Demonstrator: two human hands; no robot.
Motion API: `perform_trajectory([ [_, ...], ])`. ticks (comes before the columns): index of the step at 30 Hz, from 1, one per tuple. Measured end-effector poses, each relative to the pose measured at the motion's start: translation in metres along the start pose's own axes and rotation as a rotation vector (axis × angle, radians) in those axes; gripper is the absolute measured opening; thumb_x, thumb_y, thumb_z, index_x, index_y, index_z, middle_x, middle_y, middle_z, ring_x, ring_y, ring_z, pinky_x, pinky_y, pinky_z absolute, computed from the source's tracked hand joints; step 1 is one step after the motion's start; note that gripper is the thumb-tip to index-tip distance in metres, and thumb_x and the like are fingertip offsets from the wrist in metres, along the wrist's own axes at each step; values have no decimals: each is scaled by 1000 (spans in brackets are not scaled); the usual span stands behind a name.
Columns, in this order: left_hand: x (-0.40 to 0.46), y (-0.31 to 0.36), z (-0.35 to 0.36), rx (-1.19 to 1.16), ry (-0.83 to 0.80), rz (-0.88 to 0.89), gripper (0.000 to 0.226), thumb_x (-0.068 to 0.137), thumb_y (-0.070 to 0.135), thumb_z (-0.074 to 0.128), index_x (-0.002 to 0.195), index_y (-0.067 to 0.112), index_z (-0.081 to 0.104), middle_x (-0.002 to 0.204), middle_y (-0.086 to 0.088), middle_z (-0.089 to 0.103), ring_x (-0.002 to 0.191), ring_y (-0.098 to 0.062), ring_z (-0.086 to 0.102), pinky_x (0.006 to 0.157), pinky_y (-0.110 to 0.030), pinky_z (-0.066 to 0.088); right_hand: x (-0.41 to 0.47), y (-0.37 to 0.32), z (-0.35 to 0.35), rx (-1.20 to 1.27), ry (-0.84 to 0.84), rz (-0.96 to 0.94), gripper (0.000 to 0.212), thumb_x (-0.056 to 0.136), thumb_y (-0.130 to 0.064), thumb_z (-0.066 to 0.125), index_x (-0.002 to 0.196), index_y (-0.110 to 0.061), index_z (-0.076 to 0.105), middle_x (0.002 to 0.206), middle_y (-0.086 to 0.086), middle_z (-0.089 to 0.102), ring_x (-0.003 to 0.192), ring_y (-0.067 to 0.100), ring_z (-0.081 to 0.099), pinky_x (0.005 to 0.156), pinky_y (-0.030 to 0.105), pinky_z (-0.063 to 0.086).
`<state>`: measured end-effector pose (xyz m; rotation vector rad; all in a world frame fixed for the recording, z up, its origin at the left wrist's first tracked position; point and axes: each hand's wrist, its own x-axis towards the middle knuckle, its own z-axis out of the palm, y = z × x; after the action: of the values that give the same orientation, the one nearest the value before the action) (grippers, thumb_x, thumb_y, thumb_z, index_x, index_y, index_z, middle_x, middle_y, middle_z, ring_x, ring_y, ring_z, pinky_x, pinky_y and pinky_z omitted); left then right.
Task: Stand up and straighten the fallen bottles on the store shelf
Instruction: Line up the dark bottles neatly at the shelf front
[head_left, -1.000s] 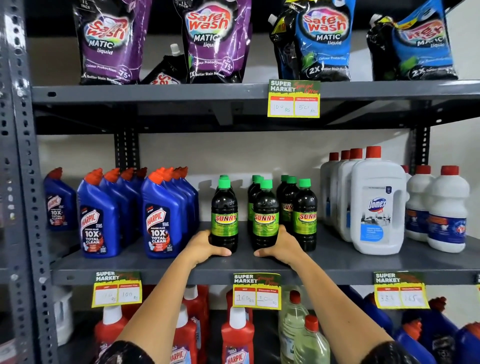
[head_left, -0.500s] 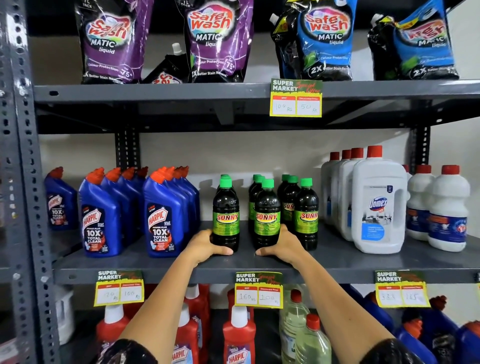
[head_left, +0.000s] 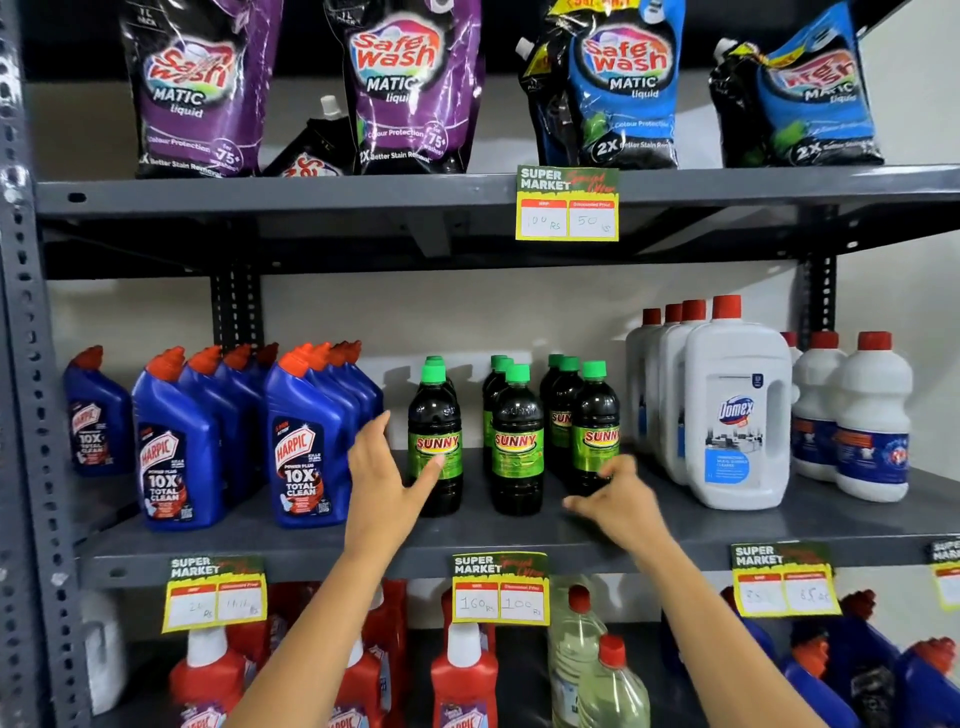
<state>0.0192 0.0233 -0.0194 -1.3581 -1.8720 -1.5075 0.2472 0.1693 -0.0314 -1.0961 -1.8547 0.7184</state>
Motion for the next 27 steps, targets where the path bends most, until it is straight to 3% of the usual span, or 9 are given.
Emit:
perform_trajectory([
  [2,-13,31,-1,-48,109,190,65,83,42,65,134,14,36,132,-6,44,123,-16,43,104,-36,42,10,9,-19,25,120,22,71,62,-26,88,106,-8,35,110,20,61,101,35,59,80,38,46],
  [4,-22,57,15,-58,-77,242,62,83,41,65,133,18,36,128,0,46,115,-8,46,101,-28,43,24,11,-32,34,42,47,91,60,-22,90,125,-2,31,129,23,50,118,37,51,96,42,43],
  [6,-26,69,42,-99,-326,95,78,80,40,70,141,20,26,137,1,39,123,-10,43,108,-32,39,35,12,-35,97,-147,60,107,60,-14,90,141,-3,20,137,19,47,126,32,47,104,38,39],
  [9,-17,63,72,-168,-529,-248,111,69,39,80,149,14,6,151,-8,30,139,-24,33,114,-39,31,43,16,-28,63,-239,2,86,55,-12,91,126,-13,43,123,9,61,118,25,57,101,34,42],
  [13,3,52,86,-115,-560,-405,117,63,37,85,147,4,10,145,-13,45,132,-29,44,107,-38,38,48,21,-22,-41,-171,-23,102,45,-34,93,130,-11,41,122,6,63,117,26,57,98,36,45],
  [17,5,48,93,-126,-523,-402,98,59,30,88,136,8,30,134,-11,55,123,-27,52,98,-34,41,40,18,-25,-28,-184,-32,106,49,-34,93,133,-10,34,127,10,61,120,27,55,96,33,45],
  [22,6,48,92,-159,-524,-404,103,55,29,90,139,12,32,134,-8,56,124,-25,52,101,-35,41,42,18,-24,-50,-216,-65,101,54,-36,91,130,-8,30,129,10,58,122,28,54,93,33,44],
  [27,3,44,94,-191,-518,-418,93,55,22,90,133,13,40,129,-6,60,120,-23,54,101,-35,41,42,19,-24,-65,-231,-105,94,59,-31,89,129,-7,31,129,11,59,122,29,53,94,34,43],
])
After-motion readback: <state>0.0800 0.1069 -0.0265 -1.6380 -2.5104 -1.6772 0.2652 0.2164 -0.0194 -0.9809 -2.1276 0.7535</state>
